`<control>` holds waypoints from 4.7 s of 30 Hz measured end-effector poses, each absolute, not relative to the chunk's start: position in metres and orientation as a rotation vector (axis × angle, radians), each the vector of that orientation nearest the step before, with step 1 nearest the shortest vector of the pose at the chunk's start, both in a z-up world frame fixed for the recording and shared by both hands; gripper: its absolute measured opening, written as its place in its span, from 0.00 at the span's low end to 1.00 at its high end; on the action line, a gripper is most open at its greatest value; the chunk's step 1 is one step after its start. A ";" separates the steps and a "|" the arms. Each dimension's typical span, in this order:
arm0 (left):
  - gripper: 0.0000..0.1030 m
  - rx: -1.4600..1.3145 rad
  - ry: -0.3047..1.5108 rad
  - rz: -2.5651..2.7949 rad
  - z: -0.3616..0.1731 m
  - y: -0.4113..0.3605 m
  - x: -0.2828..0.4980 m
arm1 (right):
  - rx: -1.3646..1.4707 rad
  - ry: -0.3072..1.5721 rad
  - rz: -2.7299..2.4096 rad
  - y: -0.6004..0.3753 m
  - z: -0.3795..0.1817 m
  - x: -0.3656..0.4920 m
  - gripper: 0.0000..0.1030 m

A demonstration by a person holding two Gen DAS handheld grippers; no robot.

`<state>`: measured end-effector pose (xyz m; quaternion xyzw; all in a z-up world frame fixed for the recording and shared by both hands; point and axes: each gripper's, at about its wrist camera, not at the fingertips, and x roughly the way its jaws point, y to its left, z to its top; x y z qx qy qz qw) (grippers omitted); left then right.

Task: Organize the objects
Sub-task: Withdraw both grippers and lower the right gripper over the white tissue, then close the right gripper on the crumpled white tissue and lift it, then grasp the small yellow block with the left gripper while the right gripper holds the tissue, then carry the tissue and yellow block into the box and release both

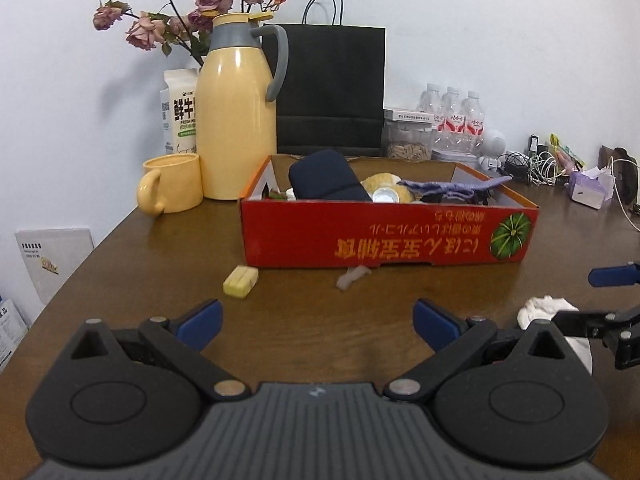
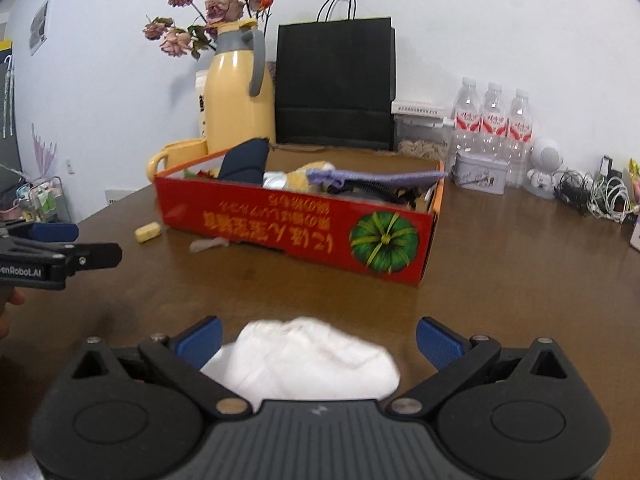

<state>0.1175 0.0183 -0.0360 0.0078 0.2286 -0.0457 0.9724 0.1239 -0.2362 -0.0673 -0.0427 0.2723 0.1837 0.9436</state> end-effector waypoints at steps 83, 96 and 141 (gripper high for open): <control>0.93 -0.064 0.608 0.091 -0.043 0.070 0.215 | 0.028 0.347 0.335 -0.235 -0.047 0.129 0.16; 0.20 -0.046 0.575 -0.008 -0.050 0.060 0.219 | 0.000 0.359 0.340 -0.229 -0.058 0.133 0.16; 0.21 -0.088 0.292 -0.083 0.028 -0.033 0.289 | -0.143 0.174 0.327 -0.176 -0.003 0.267 0.16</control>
